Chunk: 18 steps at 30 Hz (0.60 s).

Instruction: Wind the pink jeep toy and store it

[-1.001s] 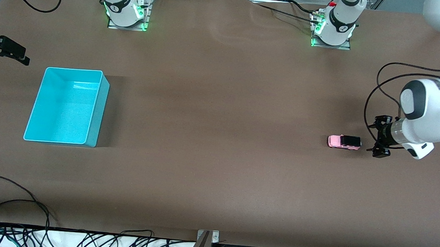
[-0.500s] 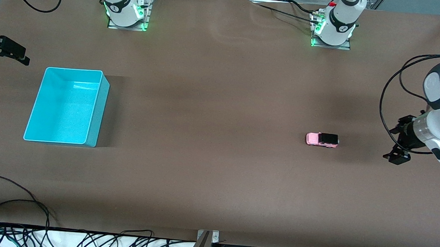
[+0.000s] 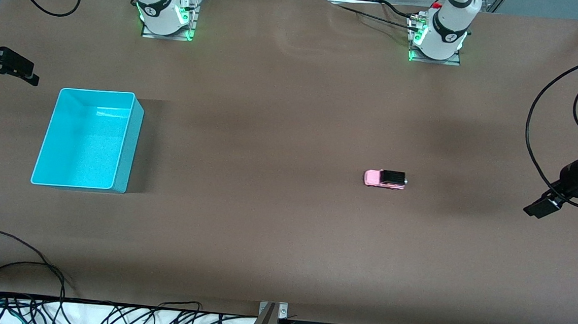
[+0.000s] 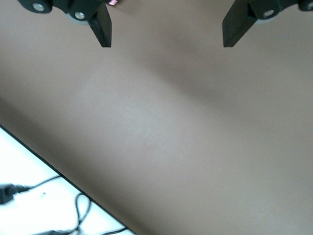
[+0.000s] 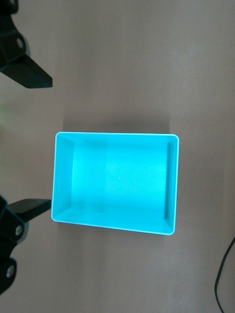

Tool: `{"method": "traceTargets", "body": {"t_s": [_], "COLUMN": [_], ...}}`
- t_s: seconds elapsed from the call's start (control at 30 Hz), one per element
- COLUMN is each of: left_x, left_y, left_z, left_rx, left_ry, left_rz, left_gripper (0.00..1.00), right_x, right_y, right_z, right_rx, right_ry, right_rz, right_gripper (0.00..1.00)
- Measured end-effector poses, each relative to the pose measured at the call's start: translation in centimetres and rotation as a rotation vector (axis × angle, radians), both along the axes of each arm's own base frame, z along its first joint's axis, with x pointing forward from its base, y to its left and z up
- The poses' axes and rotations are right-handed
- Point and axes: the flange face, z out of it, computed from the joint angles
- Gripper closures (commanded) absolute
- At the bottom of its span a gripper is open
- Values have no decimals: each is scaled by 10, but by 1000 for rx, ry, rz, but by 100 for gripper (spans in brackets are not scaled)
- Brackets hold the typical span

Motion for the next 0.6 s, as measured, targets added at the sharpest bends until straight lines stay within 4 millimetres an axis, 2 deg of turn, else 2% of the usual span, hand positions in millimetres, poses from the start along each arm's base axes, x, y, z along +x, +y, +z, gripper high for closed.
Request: {"method": "traceTargets", "body": {"t_s": [0.33, 0.6], "left_x": [1, 0], "left_y": [-1, -11], "left_z": [30, 39], "left_rx": [32, 16], "left_ry": [2, 14], "left_rz": [-288, -420], "left_gripper": [0, 0], "right_x": [0, 0], "right_y": [0, 0], "right_z": [0, 0], "right_rx": [0, 0], "right_ry": [0, 0], "right_rz": [0, 0], "right_gripper": [0, 0]}}
